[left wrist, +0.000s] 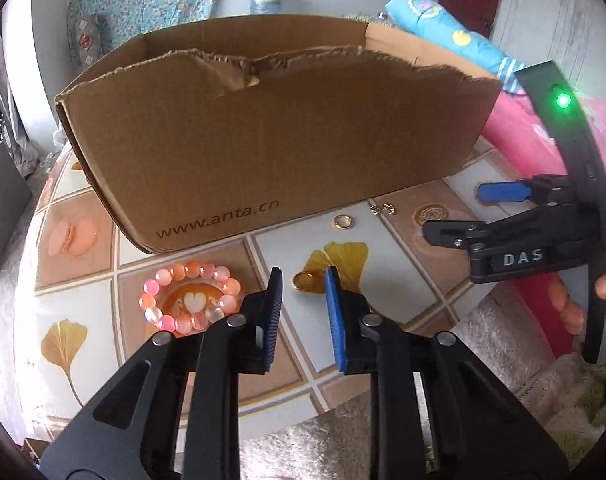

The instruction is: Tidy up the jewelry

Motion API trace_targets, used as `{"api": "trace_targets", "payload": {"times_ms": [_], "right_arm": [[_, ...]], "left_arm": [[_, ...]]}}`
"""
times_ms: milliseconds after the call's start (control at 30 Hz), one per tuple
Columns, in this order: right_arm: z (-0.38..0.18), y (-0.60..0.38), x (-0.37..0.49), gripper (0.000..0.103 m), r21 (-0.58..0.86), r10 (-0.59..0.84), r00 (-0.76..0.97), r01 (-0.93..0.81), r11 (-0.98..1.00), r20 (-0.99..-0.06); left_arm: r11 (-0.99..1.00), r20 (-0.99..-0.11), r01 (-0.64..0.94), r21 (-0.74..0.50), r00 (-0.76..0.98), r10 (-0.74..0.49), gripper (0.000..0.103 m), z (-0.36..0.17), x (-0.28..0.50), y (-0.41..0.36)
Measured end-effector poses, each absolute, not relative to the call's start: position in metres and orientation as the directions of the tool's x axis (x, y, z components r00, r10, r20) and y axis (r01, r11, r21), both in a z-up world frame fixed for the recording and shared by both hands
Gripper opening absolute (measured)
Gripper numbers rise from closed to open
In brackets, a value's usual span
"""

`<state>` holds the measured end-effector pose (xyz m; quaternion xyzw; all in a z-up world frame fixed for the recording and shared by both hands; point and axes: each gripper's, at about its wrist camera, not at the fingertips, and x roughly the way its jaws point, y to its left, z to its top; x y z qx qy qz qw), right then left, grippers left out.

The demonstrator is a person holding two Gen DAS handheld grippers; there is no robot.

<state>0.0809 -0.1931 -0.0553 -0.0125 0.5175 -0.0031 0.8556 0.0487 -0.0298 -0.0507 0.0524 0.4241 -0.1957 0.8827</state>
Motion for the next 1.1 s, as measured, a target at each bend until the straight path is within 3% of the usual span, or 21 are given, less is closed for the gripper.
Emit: {"api": "trace_targets", "payload": {"times_ms": [600,667,833,967,1100], "right_arm": [[-0.057,-0.193,0.06,0.097,-0.026,-0.005,0.524,-0.032,0.999,-0.852],[-0.058,-0.194,0.058,0.097,-0.026,0.0,0.529,-0.042,0.999,-0.849],[-0.057,-0.2,0.052,0.097,-0.003,0.044,0.529,-0.088,0.996,-0.848],[-0.047,-0.21,0.048,0.096,0.105,0.144,0.53,-0.103,0.989,-0.836],[-0.034,-0.202,0.04,0.088,0.115,0.194,0.563,-0.173,0.978,-0.804]], "left_arm": [[0.923,-0.796,0.381,0.05,0.574,-0.194,0.007,-0.054,0.055,-0.062],[0.924,-0.798,0.379,0.049,0.572,-0.192,0.0,-0.054,0.056,-0.065],[0.929,-0.804,0.368,0.033,0.563,-0.194,0.0,-0.054,0.059,-0.064],[0.931,-0.789,0.366,-0.004,0.571,-0.228,0.0,-0.045,0.059,-0.054],[0.932,-0.773,0.358,-0.057,0.575,-0.269,0.0,-0.04,0.052,-0.044]]}}
